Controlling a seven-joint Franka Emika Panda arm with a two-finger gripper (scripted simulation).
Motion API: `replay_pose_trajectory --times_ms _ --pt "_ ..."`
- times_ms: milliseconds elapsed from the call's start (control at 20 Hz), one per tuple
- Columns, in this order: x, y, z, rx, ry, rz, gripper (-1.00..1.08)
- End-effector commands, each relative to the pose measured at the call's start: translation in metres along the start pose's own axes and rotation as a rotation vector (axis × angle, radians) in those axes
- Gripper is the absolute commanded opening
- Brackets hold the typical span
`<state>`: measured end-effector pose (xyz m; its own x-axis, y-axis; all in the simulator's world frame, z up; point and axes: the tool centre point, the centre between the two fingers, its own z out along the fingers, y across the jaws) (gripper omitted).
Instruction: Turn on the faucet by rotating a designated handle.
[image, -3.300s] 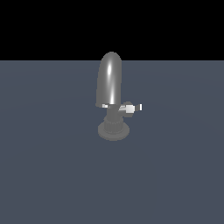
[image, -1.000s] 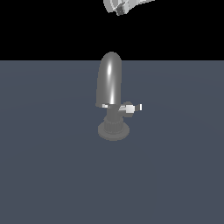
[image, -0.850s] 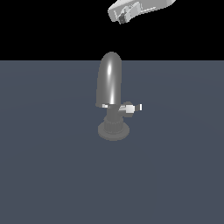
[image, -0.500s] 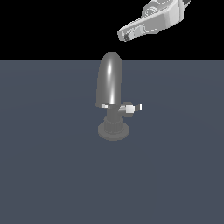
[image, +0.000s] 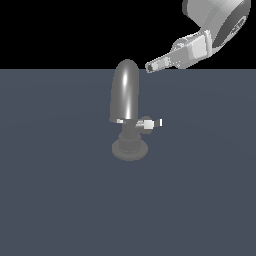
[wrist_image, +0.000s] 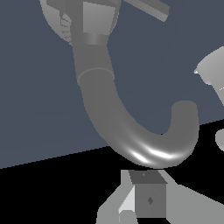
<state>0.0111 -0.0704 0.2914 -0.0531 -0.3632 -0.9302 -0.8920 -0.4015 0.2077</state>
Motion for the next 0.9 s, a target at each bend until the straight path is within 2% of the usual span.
replay_pose_trajectory --times_ms 0,550,850 --pt "0.016 -0.002 0.0 0.025 -0.056 0.051 -1.0" --pt "0.087 -0.002 0.014 0.14 -0.301 0.277 -1.0" --pt "0.11 0.002 0.024 0.179 -0.381 0.351 -1.0"
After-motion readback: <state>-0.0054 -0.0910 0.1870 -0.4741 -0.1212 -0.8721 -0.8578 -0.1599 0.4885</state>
